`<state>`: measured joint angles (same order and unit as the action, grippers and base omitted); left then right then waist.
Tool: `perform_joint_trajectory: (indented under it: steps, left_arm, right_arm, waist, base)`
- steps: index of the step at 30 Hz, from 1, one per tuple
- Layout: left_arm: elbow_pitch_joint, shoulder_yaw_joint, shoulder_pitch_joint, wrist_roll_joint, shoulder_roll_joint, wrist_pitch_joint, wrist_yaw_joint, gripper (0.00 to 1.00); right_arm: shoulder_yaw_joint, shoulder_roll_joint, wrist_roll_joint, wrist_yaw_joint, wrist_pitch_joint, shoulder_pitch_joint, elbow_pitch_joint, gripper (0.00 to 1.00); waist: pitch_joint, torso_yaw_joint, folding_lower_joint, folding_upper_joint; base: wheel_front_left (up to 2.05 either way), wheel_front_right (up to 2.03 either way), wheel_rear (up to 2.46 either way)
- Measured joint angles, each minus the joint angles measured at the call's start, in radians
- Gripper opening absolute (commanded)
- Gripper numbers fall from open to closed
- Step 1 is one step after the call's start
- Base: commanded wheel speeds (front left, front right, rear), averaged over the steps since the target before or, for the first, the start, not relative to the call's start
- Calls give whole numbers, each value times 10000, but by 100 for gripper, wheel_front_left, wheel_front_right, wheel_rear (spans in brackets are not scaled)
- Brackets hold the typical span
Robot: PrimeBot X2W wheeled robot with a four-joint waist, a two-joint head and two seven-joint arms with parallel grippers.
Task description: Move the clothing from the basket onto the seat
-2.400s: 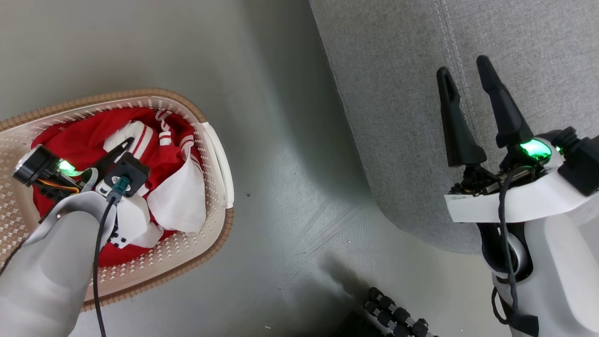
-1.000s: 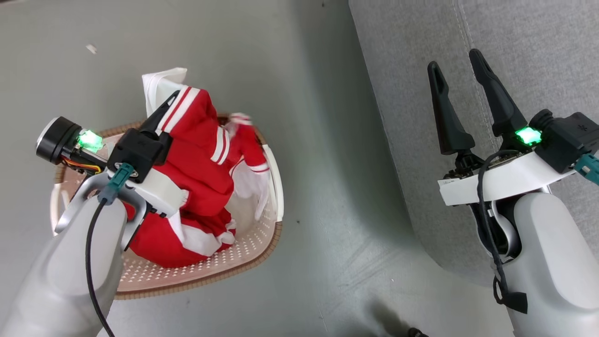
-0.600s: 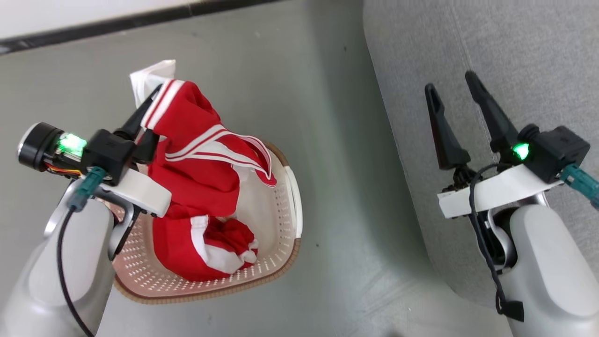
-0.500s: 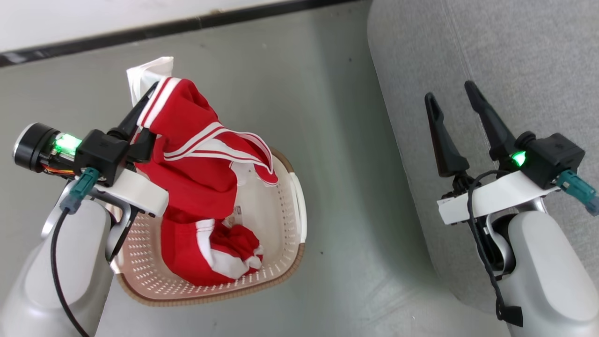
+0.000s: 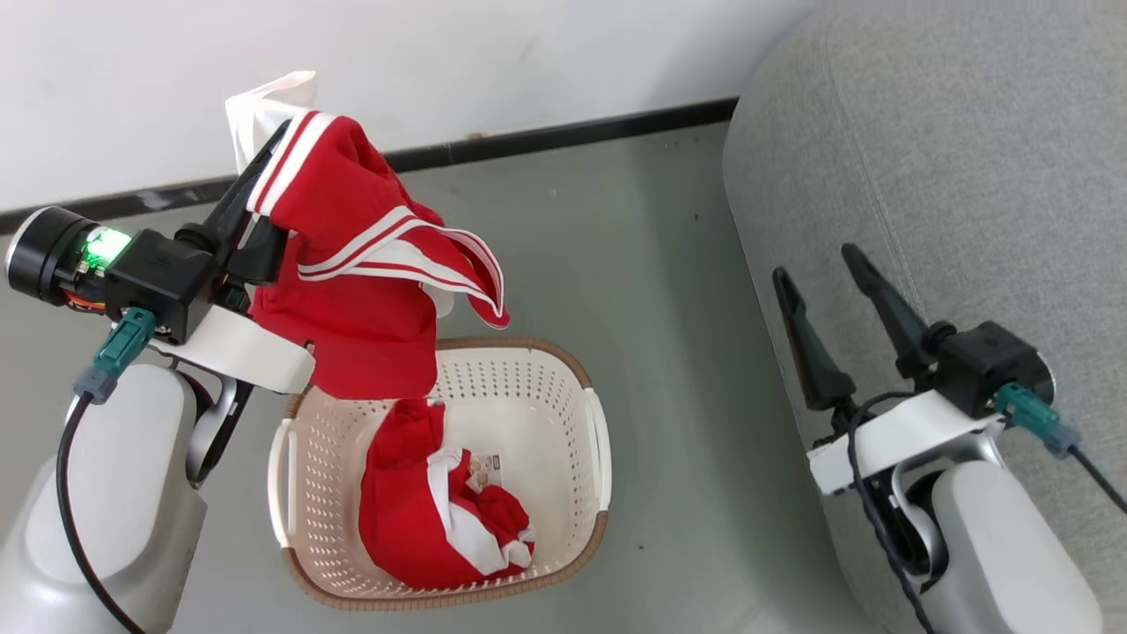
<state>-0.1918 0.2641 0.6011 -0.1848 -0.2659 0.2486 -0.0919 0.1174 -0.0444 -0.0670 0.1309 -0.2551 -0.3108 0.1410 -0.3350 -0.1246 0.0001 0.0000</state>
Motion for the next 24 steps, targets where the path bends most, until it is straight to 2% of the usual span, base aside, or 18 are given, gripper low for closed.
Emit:
perform_joint_trajectory:
  steps: [15, 24]
  left_arm:
    - [692, 917, 390, -69, 207, -986, -180, 0]
    - [834, 1522, 703, -190, 487, -1841, -267, 0]
  right_arm:
    - [1014, -19, 213, 2, 0, 646, 433, 100]
    - [2197, -50, 253, 2, 0, 881, 909, 100]
  waist:
    - [1465, 481, 0, 0]
    - [2209, 744, -1, 0]
  base:
    - [0, 0, 0]
    - [0, 0, 0]
